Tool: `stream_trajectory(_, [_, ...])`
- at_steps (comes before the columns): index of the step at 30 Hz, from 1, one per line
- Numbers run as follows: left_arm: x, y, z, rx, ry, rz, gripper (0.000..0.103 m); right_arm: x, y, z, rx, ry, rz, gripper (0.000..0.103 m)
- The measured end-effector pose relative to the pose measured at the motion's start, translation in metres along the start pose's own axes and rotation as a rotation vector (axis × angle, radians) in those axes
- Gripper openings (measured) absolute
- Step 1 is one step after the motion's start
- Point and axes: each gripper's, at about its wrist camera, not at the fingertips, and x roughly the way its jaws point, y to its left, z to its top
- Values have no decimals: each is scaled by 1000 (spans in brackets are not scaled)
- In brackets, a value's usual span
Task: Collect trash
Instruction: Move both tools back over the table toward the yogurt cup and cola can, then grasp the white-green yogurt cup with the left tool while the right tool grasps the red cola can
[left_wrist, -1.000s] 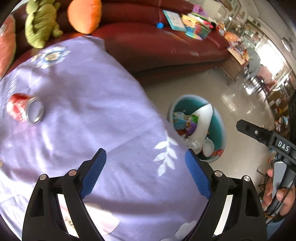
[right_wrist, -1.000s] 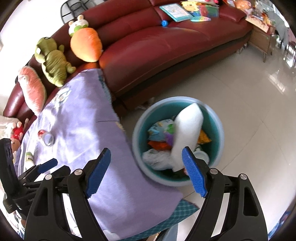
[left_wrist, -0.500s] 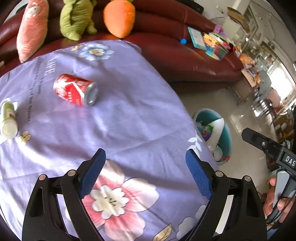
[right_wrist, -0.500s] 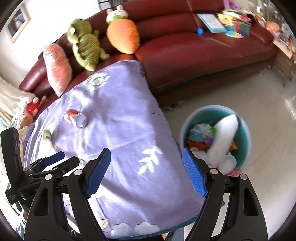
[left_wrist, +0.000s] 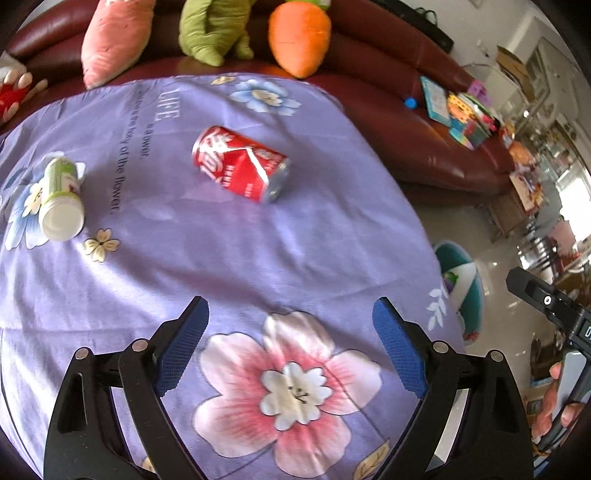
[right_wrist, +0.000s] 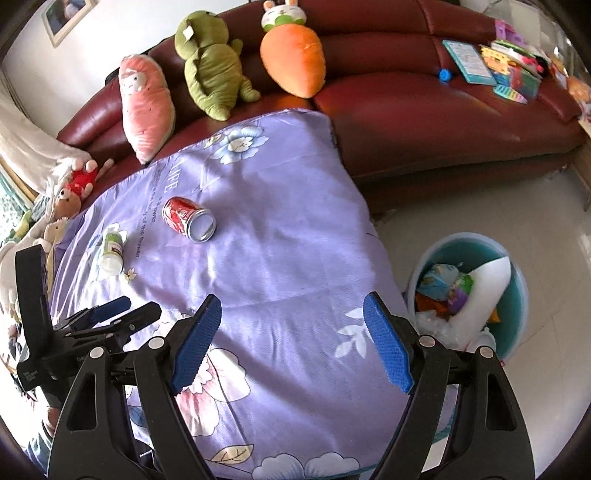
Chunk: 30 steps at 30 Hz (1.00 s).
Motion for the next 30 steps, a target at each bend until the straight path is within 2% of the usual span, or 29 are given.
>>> stream_trajectory(7, [4, 29, 10, -42, -9, 29, 91, 21, 19, 15, -73, 27, -12, 76])
stream_trajectory(13, [11, 58, 23, -90, -3, 59, 91, 53, 49, 38, -158, 85, -4, 76])
stream_trajectory(18, [7, 91, 35, -144, -10, 92, 91, 85, 80, 60, -234, 148, 25, 76])
stream_trajectory(26, [-15, 158, 52, -268, -90, 189, 91, 137, 139, 91, -404, 225, 72, 76])
stream_trajectory(30, [-13, 190, 59, -341, -85, 208, 91, 167, 166, 101, -492, 265, 84, 76])
